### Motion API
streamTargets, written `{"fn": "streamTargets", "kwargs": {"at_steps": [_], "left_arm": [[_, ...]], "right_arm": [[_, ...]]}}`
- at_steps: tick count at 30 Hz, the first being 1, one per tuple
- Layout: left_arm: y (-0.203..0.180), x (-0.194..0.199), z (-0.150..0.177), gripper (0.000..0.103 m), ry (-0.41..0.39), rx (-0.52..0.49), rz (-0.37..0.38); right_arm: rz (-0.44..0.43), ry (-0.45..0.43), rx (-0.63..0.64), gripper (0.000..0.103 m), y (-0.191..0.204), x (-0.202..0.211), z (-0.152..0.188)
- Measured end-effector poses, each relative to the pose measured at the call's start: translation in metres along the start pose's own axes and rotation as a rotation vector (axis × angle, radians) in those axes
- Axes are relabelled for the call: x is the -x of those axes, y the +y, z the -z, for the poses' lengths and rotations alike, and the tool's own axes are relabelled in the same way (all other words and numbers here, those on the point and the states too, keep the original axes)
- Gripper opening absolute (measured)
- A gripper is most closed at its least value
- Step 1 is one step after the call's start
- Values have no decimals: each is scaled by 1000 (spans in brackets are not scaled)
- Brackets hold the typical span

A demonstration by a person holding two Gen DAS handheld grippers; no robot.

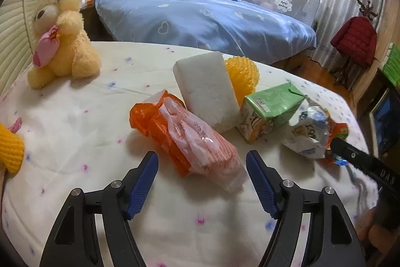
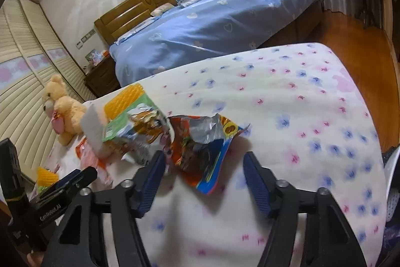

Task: Collect trash
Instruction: 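Grasp the orange-wrapped bread with the left tool while the right tool grasps the colourful snack wrapper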

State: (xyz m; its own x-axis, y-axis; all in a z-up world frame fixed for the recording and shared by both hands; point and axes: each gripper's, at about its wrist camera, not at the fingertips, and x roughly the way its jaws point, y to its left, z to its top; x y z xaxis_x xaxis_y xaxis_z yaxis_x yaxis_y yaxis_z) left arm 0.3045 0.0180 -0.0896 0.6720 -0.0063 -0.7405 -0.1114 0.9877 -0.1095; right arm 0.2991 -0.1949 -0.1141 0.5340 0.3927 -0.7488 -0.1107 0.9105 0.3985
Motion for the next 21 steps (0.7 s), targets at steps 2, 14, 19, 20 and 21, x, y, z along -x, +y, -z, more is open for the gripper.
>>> {"fn": "streamTargets", "kwargs": {"at_steps": [2, 14, 19, 20, 21], "left_arm": [[0, -6, 0, 55, 12, -6, 19], [-1, 25, 22, 39, -34, -51, 65], [-11, 47, 37, 39, -45, -73, 110], [-15, 51, 40, 39, -49, -84, 121], [-17, 55, 43, 39, -52, -89, 129]], "right_arm": [[8, 7, -12, 41, -2, -4, -2], [-1, -43, -8, 12, -10, 30, 13], [-7, -52, -22, 12, -19, 54, 29], [-7, -53, -24, 12, -20, 58, 33], [-7, -54, -26, 12, -20, 60, 35]]}}
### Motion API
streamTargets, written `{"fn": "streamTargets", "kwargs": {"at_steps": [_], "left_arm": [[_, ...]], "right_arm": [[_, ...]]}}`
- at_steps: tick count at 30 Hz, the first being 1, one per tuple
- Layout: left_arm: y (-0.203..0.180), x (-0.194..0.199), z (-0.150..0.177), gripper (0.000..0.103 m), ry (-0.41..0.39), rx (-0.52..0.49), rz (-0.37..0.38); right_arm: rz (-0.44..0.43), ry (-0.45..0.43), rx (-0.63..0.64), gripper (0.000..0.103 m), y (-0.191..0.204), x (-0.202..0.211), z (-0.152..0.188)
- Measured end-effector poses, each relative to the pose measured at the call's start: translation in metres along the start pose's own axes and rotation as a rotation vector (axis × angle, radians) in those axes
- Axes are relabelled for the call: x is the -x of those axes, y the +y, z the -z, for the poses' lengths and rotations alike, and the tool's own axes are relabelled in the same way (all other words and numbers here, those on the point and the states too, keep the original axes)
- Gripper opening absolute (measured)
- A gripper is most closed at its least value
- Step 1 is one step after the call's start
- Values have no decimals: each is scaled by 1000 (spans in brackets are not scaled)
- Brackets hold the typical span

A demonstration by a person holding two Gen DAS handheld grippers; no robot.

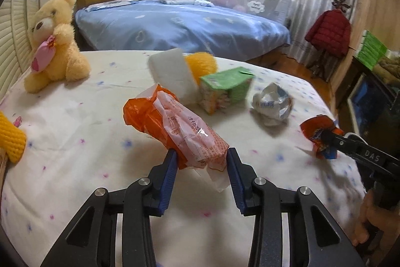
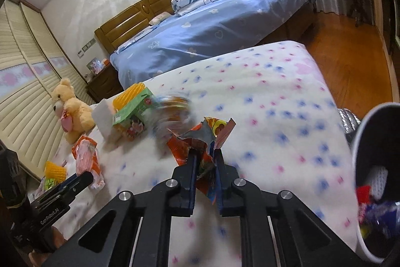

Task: Collect trash
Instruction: 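Grasp the orange-wrapped bread with the left tool while the right tool grasps the colourful snack wrapper, then carry the bread and snack wrapper over the bin with both tools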

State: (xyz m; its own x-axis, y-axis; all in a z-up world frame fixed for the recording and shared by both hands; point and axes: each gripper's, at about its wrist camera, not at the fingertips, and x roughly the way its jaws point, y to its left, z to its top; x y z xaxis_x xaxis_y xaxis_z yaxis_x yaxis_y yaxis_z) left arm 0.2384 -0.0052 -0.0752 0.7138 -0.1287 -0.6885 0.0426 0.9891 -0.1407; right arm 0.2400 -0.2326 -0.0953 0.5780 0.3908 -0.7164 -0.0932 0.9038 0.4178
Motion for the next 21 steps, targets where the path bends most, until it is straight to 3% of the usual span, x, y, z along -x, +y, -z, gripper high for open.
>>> {"fn": "streamTargets", "kwargs": {"at_steps": [21], "left_arm": [[-88, 25, 22, 39, 34, -185, 217]], "right_arm": [[71, -74, -54, 12, -44, 92, 36]]}}
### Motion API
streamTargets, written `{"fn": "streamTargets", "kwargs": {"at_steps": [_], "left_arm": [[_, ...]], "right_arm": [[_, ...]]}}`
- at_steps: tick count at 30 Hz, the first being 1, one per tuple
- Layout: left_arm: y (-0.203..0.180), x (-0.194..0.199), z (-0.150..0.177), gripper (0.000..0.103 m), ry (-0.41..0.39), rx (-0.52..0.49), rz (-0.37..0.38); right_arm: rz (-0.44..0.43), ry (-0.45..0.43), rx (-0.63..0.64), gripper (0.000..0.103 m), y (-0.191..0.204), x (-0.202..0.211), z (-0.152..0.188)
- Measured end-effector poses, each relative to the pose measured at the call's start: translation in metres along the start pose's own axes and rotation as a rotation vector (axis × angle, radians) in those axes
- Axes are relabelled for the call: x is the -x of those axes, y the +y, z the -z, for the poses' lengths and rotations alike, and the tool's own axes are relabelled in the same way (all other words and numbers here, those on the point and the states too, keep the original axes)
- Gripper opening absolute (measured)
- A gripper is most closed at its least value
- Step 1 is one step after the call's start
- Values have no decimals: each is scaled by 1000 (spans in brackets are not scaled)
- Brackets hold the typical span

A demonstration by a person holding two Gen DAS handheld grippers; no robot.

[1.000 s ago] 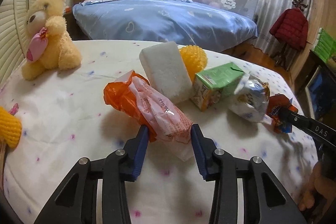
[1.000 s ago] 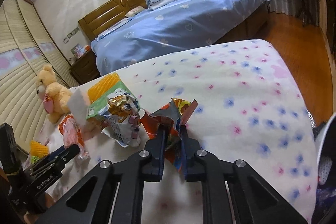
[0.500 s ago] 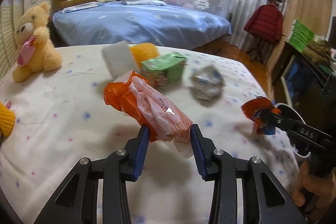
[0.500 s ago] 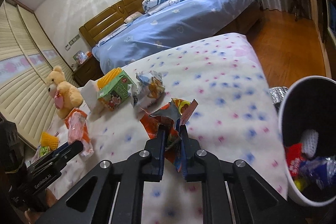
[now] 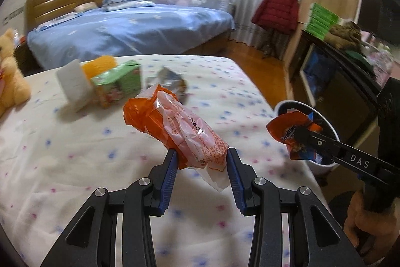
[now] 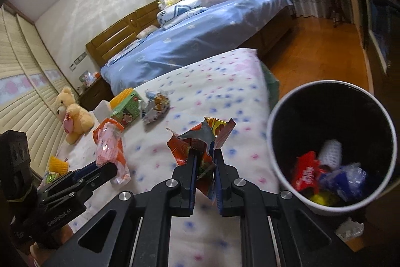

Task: Collect trash
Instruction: 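Carry the bread and snack wrapper over the bin with both tools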

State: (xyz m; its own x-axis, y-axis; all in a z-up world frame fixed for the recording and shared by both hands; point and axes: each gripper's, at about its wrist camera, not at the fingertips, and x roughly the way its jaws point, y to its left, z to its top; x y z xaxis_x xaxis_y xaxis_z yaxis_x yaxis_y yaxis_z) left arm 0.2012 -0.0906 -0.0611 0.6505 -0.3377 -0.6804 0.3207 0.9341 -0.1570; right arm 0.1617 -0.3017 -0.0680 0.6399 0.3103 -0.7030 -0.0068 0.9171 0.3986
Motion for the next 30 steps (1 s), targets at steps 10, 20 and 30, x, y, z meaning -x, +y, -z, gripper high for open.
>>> {"fn": "streamTargets", "kwargs": {"at_steps": [10, 20, 30], "left_arm": [[-32, -6, -2, 39, 21, -63, 70], [-62, -24, -9, 39, 46, -116, 116], [-86, -43, -16, 39, 49, -152, 134]], "right_arm": [[63, -36, -52, 12, -39, 30, 2], [105, -62, -96, 12, -68, 48, 4], [145, -82, -124, 12, -89, 57, 4]]}}
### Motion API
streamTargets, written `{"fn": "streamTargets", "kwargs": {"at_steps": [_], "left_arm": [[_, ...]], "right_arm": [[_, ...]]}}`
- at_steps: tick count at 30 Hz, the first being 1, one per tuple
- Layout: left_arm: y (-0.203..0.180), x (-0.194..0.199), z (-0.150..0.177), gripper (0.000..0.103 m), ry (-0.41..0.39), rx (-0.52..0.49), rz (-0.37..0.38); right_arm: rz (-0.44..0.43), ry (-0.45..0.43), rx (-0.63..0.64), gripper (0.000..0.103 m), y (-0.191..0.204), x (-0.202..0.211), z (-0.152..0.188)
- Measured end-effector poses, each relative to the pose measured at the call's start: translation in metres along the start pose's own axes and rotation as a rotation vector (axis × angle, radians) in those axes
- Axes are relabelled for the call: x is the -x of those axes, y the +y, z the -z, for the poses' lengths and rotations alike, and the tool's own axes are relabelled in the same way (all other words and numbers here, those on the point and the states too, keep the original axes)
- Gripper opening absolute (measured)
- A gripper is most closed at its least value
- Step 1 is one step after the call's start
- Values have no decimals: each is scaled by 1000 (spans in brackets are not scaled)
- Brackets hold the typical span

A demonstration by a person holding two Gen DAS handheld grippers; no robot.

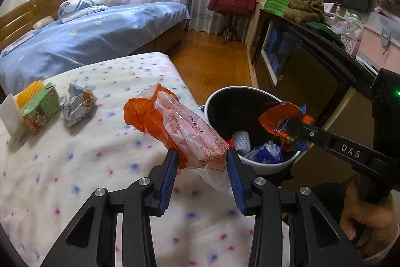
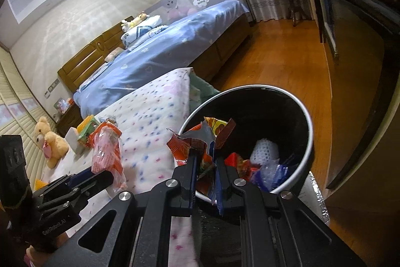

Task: Collect trash
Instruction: 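Carry the bread and snack wrapper over the bin with both tools, then open both tools to drop the bread and wrapper into the bin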

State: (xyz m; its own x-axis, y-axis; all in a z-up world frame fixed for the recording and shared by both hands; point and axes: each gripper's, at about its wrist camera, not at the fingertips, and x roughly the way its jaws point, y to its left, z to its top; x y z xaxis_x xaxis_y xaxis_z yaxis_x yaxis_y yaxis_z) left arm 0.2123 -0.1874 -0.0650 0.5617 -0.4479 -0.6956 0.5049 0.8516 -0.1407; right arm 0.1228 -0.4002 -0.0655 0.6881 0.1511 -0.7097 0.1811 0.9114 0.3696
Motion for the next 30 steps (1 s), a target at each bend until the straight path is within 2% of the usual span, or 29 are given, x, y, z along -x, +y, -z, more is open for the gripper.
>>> {"fn": "streamTargets", "kwargs": {"at_steps": [11, 21, 30], "left_arm": [[-22, -22, -11, 39, 15, -47, 37], [-38, -47, -21, 39, 44, -93, 61], [-43, -69, -31, 40, 80, -92, 70]], "right_arm": [[39, -8, -32, 12, -25, 0, -4], [76, 22, -36, 13, -42, -10, -13], [98, 41, -38, 16, -50, -21, -22]]}}
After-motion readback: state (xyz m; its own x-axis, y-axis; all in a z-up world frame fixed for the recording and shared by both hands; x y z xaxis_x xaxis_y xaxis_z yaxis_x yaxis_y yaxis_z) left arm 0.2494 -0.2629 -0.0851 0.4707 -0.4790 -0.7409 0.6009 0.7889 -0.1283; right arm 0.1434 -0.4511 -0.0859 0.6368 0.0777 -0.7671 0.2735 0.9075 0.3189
